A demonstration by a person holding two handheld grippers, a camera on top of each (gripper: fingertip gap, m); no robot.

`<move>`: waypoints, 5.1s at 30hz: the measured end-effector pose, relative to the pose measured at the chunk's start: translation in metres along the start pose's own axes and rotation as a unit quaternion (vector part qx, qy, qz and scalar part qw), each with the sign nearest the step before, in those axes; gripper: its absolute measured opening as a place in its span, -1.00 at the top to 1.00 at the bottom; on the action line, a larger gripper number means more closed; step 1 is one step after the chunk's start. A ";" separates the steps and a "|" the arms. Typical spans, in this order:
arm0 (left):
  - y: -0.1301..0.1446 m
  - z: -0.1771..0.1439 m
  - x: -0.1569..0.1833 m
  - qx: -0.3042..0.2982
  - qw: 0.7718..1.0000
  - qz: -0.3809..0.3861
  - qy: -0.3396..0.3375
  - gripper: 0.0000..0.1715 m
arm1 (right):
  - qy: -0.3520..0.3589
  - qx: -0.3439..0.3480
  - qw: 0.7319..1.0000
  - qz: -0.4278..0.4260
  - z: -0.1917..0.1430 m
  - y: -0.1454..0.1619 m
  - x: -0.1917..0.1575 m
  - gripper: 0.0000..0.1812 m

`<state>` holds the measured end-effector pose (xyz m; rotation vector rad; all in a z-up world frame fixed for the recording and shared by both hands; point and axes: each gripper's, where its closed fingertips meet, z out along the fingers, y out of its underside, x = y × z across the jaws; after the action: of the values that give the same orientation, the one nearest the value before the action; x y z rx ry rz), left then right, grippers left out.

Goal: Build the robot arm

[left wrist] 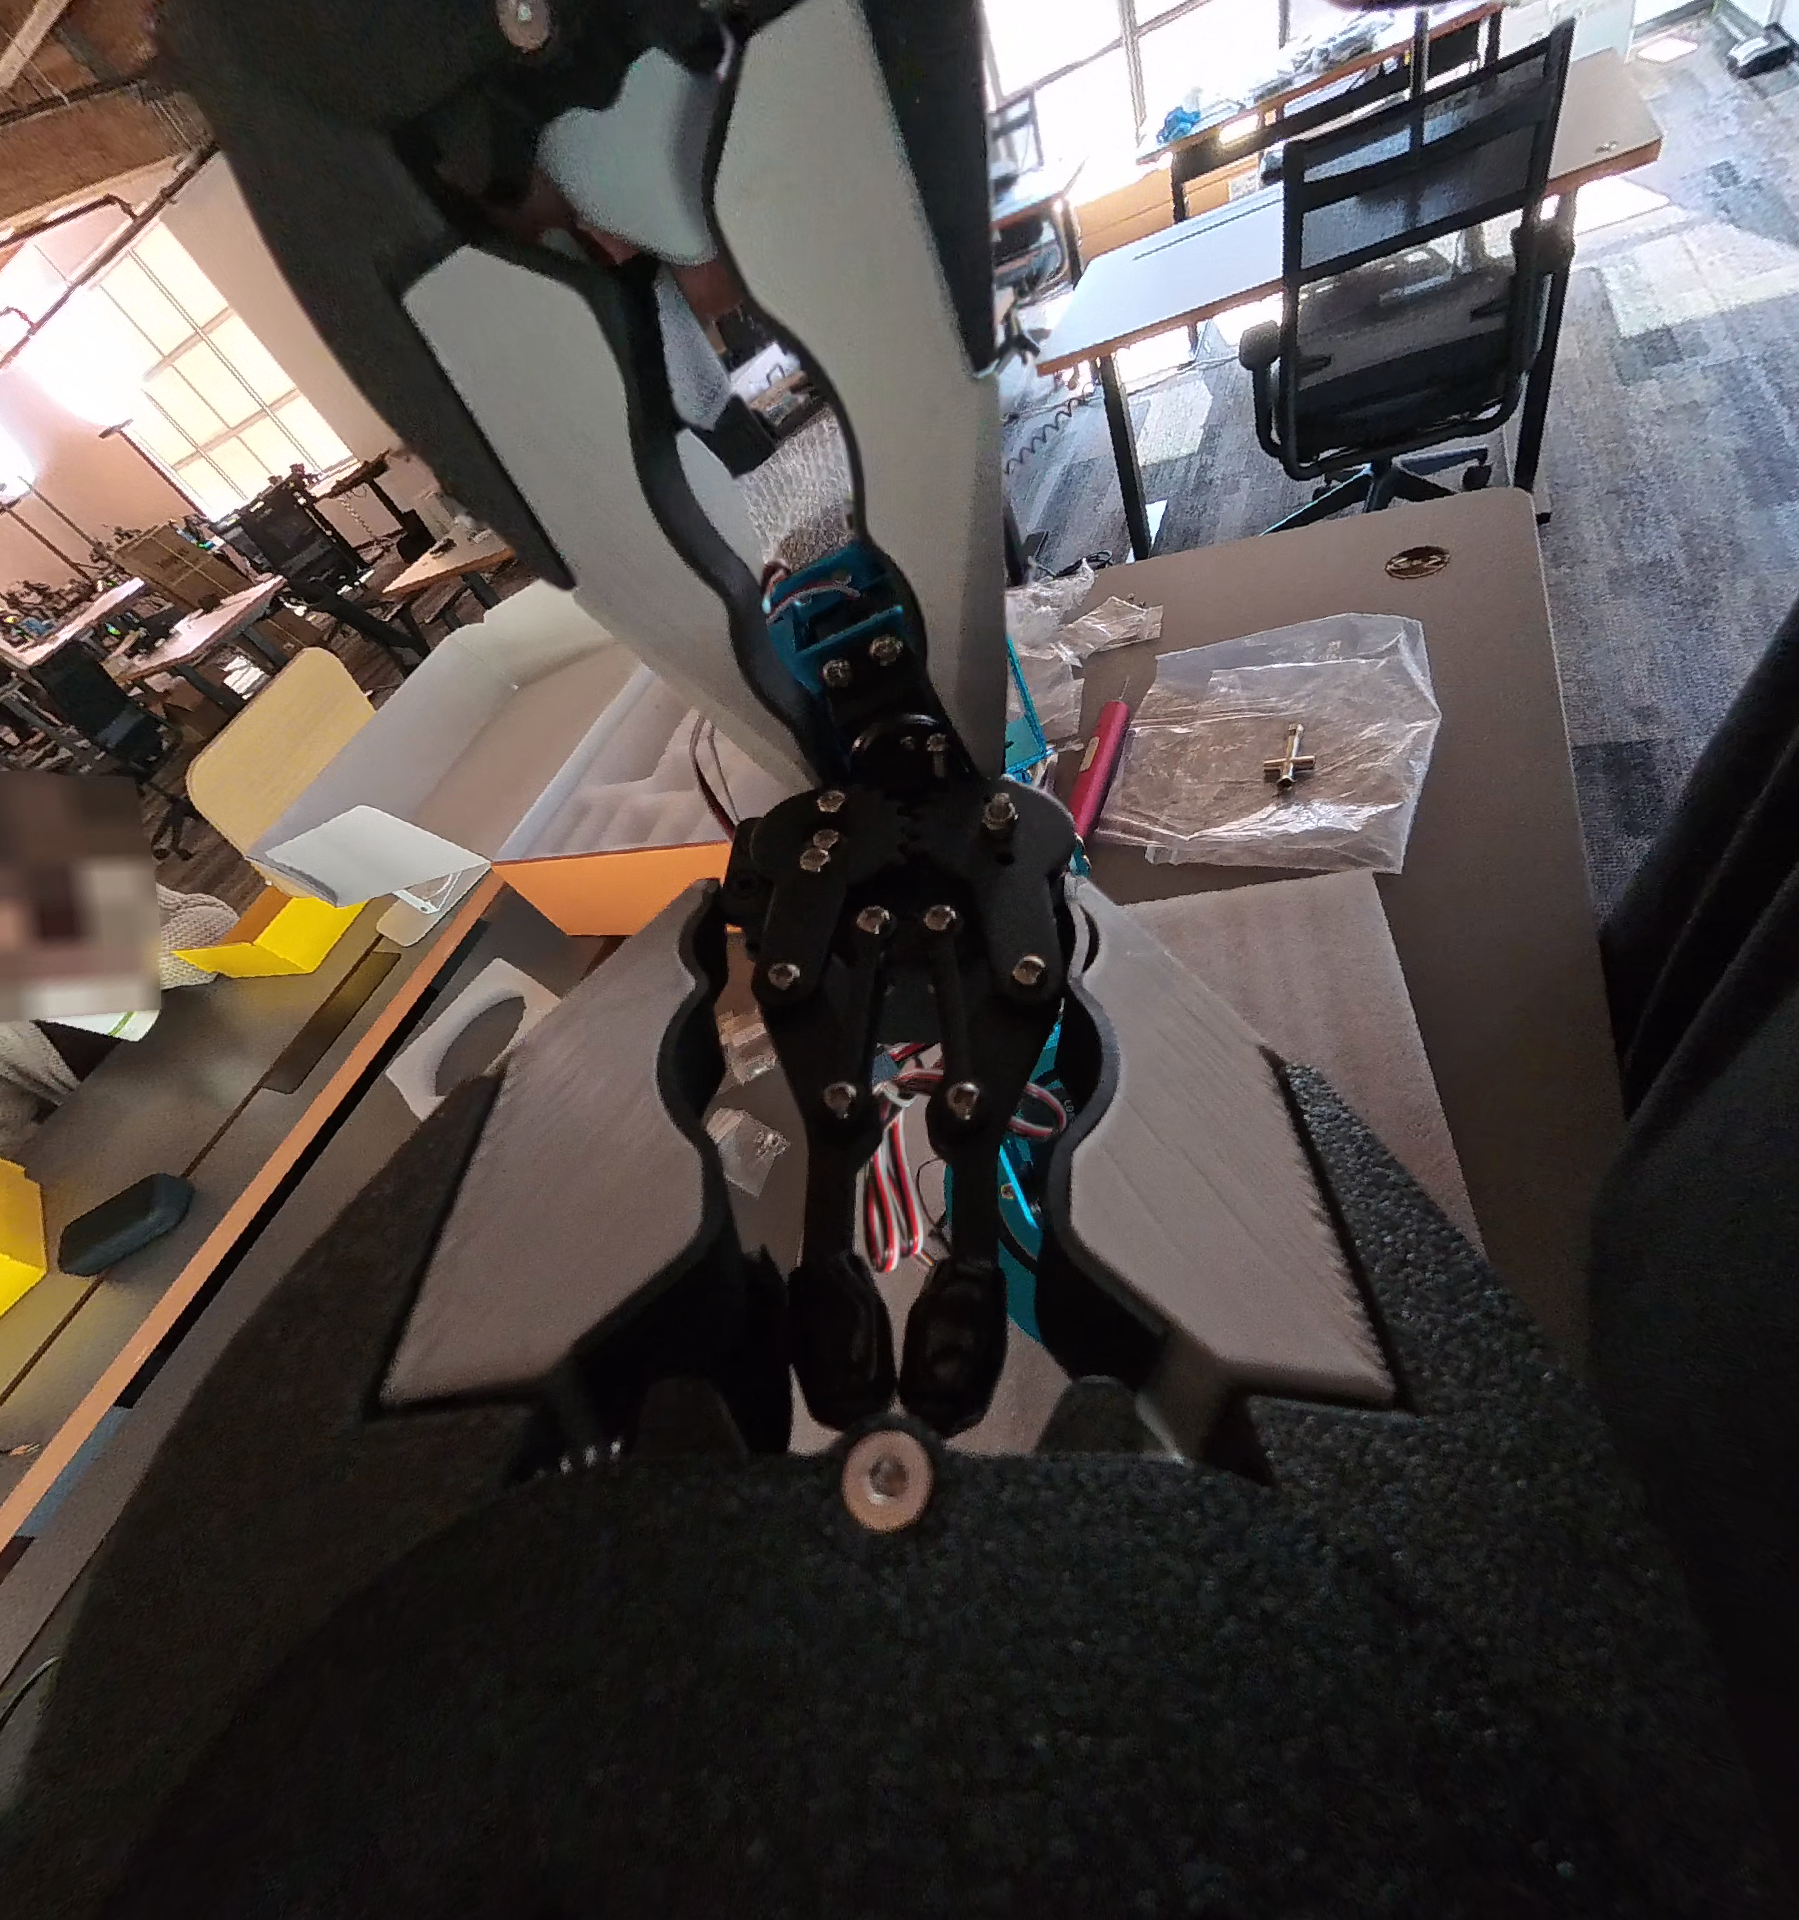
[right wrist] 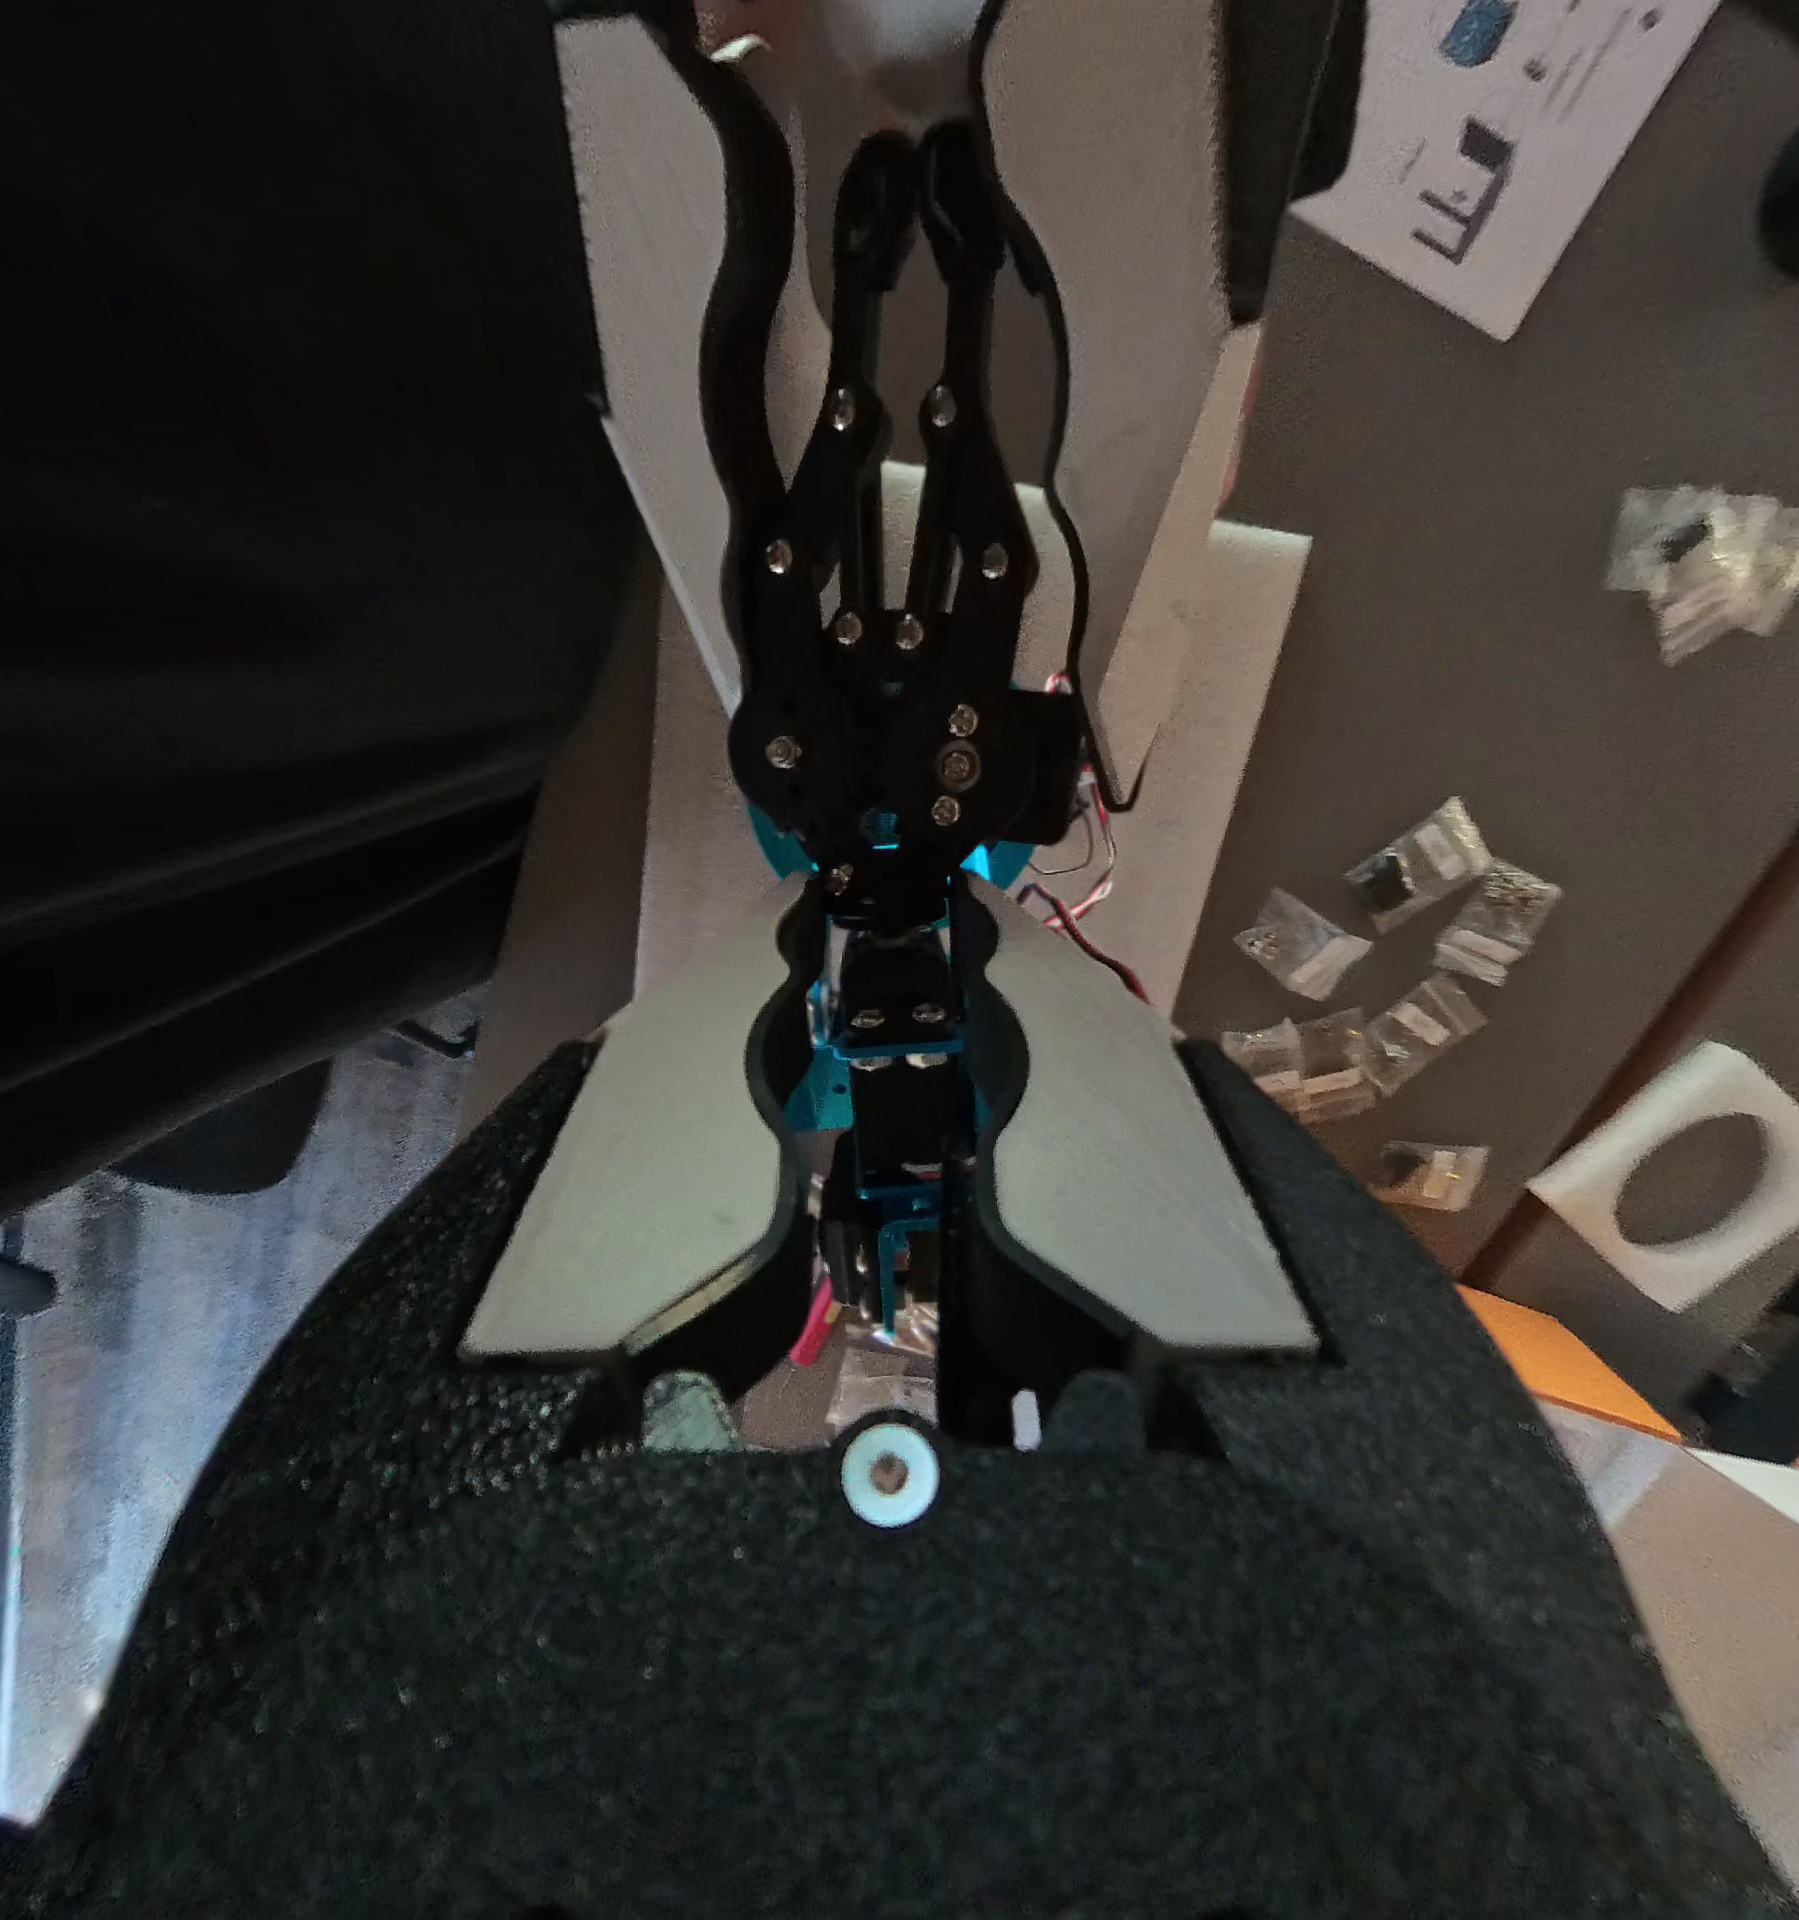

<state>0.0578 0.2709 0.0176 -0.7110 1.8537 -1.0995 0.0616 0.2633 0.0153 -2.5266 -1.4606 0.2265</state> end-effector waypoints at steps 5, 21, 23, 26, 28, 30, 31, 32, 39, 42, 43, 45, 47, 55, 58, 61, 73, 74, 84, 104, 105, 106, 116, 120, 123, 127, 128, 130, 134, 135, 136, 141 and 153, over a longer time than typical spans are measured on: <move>-0.001 0.002 -0.001 -0.001 1.000 -0.009 -0.005 0.27 | -0.054 -0.001 0.998 0.013 0.000 0.003 -0.001 0.76; -0.008 0.004 0.003 0.004 0.998 -0.057 0.019 0.31 | -0.210 0.002 0.977 0.048 -0.002 0.005 -0.005 0.77; -0.009 0.003 0.001 0.010 0.997 -0.068 0.019 0.33 | -0.209 0.008 0.977 0.046 -0.003 0.005 -0.004 0.77; -0.011 0.002 0.003 0.025 0.993 -0.117 0.027 0.33 | -0.207 0.012 0.978 0.035 -0.001 0.005 -0.005 0.77; -0.014 0.001 0.003 0.042 0.983 -0.176 0.043 0.14 | -0.204 0.015 0.978 0.037 -0.001 0.005 -0.005 0.77; -0.009 0.001 0.000 0.044 0.976 -0.210 0.042 0.08 | -0.194 0.020 0.980 0.040 -0.001 0.004 -0.004 0.77; -0.006 0.001 -0.001 0.043 0.975 -0.216 0.038 0.08 | -0.193 0.024 0.980 0.049 -0.001 0.003 -0.004 0.76; -0.004 0.001 0.000 0.042 0.974 -0.220 0.037 0.09 | -0.196 0.026 0.978 0.059 -0.001 0.003 -0.005 0.76; -0.003 0.006 0.008 0.045 0.972 -0.224 0.055 0.20 | -0.112 0.053 0.990 0.061 -0.010 0.001 0.001 0.53; -0.002 0.006 0.010 0.045 0.972 -0.221 0.059 0.21 | -0.034 0.063 0.996 0.048 -0.024 0.003 0.002 0.50; -0.002 0.006 0.010 0.048 0.972 -0.222 0.060 0.21 | -0.005 0.085 0.995 0.046 -0.034 0.001 0.002 0.48; -0.002 0.007 0.010 0.051 0.972 -0.223 0.061 0.21 | 0.048 0.146 0.986 0.062 -0.060 0.000 0.005 0.40; -0.002 0.006 0.009 0.055 0.972 -0.222 0.057 0.21 | 0.097 0.188 0.972 0.104 -0.078 0.012 0.010 0.30; -0.003 0.007 0.011 0.068 0.970 -0.224 0.061 0.20 | 0.097 0.200 0.970 0.097 -0.026 0.000 -0.010 0.43; -0.003 0.007 0.011 0.069 0.970 -0.224 0.063 0.20 | 0.067 0.173 0.979 0.082 -0.021 0.000 -0.002 0.60; -0.002 0.006 0.011 0.068 0.970 -0.223 0.064 0.21 | 0.049 0.112 0.991 0.053 -0.012 0.002 0.005 0.65; 0.000 0.006 0.008 0.073 0.967 -0.234 0.063 0.22 | -0.057 0.060 0.996 0.029 -0.008 -0.006 0.002 0.81; 0.000 0.006 0.008 0.072 0.970 -0.226 0.061 0.22 | -0.048 0.058 0.997 0.017 -0.008 -0.006 0.002 0.82; -0.002 0.007 0.005 0.051 0.989 -0.135 0.039 0.22 | 0.055 0.075 0.995 -0.020 -0.010 -0.003 0.001 0.81; -0.001 0.007 0.003 0.027 0.976 -0.194 0.091 0.22 | 0.316 0.105 0.937 0.107 -0.064 0.047 0.019 0.31; -0.001 0.007 0.003 0.026 0.977 -0.192 0.091 0.22 | 0.305 0.145 0.930 0.143 -0.057 0.056 0.014 0.21; -0.002 0.007 0.004 0.027 0.977 -0.191 0.090 0.22 | 0.276 0.196 0.923 0.183 -0.047 0.061 0.010 0.12; -0.001 0.002 0.003 -0.010 0.982 -0.172 0.080 0.23 | 0.232 0.440 0.817 0.291 -0.012 0.052 0.021 0.36; 0.002 0.000 0.003 -0.002 0.982 -0.179 0.063 0.24 | 0.252 0.458 0.799 0.298 -0.013 0.050 0.020 0.37; 0.002 -0.002 0.004 0.010 0.980 -0.191 0.054 0.25 | 0.257 0.464 0.791 0.306 -0.013 0.048 0.020 0.38; 0.002 -0.003 0.004 0.021 0.977 -0.205 0.047 0.25 | 0.259 0.466 0.789 0.307 -0.013 0.047 0.020 0.37; 0.002 -0.003 0.004 0.022 0.977 -0.209 0.047 0.25 | 0.259 0.466 0.788 0.308 -0.013 0.047 0.020 0.37; 0.002 -0.004 0.004 0.025 0.974 -0.220 0.051 0.26 | 0.263 0.463 0.789 0.306 -0.013 0.047 0.020 0.37; 0.002 -0.003 0.005 0.028 0.975 -0.215 0.053 0.25 | 0.264 0.465 0.785 0.312 -0.013 0.048 0.019 0.38; 0.002 -0.003 0.006 0.030 0.976 -0.209 0.055 0.25 | 0.264 0.466 0.784 0.313 -0.013 0.048 0.018 0.38; 0.002 -0.004 0.007 0.033 0.977 -0.203 0.056 0.25 | 0.267 0.465 0.784 0.312 -0.013 0.047 0.016 0.38; 0.002 -0.002 0.009 0.045 0.979 -0.194 0.047 0.24 | 0.301 0.458 0.769 0.329 -0.015 0.047 0.014 0.37; -0.002 -0.006 0.008 0.079 0.965 -0.239 0.070 0.12 | 0.411 0.461 0.681 0.393 -0.027 0.065 -0.002 0.31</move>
<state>0.0487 0.2662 0.0175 -1.0403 1.7257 -1.6235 0.1218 0.2272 0.0244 -1.7354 0.1786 -0.0671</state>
